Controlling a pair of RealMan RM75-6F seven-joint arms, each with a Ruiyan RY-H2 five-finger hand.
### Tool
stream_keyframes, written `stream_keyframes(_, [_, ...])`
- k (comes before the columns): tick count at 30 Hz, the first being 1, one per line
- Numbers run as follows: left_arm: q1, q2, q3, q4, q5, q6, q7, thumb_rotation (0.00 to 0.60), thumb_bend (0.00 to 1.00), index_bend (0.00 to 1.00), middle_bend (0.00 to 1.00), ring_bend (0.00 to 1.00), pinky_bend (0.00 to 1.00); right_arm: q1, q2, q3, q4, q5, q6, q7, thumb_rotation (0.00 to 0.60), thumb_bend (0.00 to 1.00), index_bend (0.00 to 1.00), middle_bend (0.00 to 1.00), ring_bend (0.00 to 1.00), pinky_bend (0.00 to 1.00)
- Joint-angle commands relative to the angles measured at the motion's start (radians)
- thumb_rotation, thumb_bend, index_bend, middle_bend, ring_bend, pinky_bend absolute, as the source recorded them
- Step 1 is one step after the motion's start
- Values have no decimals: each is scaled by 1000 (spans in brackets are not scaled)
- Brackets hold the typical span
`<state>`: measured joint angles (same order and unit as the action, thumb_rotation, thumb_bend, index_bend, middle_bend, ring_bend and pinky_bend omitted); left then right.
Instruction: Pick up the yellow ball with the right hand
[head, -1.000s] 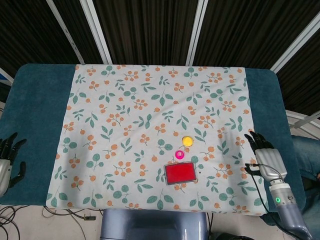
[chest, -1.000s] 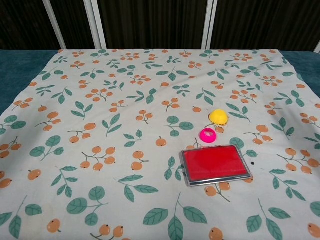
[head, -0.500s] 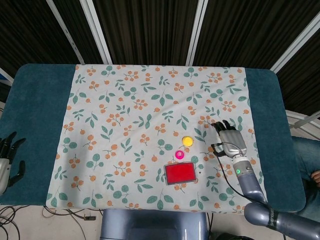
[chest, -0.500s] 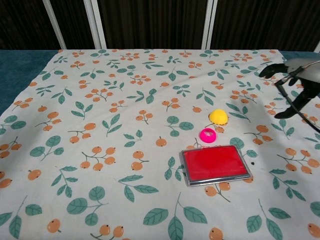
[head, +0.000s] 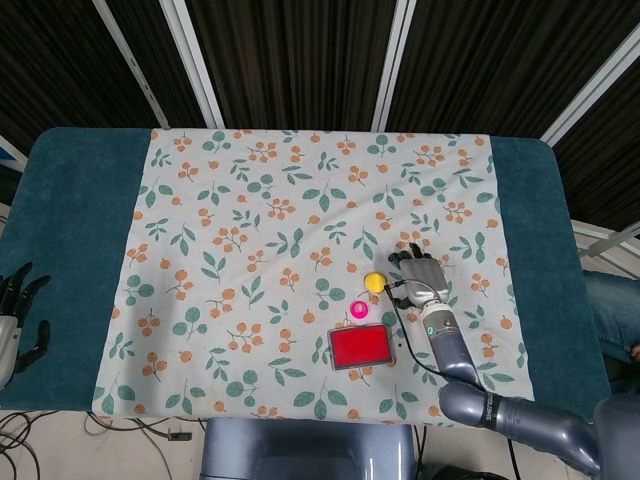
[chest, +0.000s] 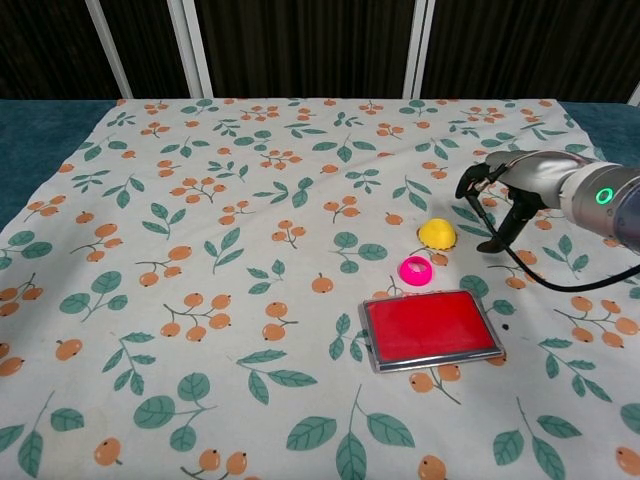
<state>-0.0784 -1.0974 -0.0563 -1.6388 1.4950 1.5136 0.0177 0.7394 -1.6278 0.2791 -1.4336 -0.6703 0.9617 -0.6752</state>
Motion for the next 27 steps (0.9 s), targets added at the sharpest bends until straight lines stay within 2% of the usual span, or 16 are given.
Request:
stream_keyframes(1, [0, 0, 0, -1, 0, -1, 0, 600, 553, 135, 0, 59, 43, 15, -15, -6, 8, 13, 2, -8, 600, 290, 259, 256, 72, 225])
stream_keyframes(13, [-1, 2, -2, -2, -3, 0, -2, 600, 553, 135, 0, 59, 43, 54, -71, -8, 71, 45, 7, 15, 600, 304, 304, 322, 92, 225])
stream_keyframes(27, [-2, 2, -2, 0, -7, -4, 2, 600, 553, 135, 0, 59, 43, 68, -105, -23, 102, 21, 22, 43, 600, 316, 354, 381, 109, 225])
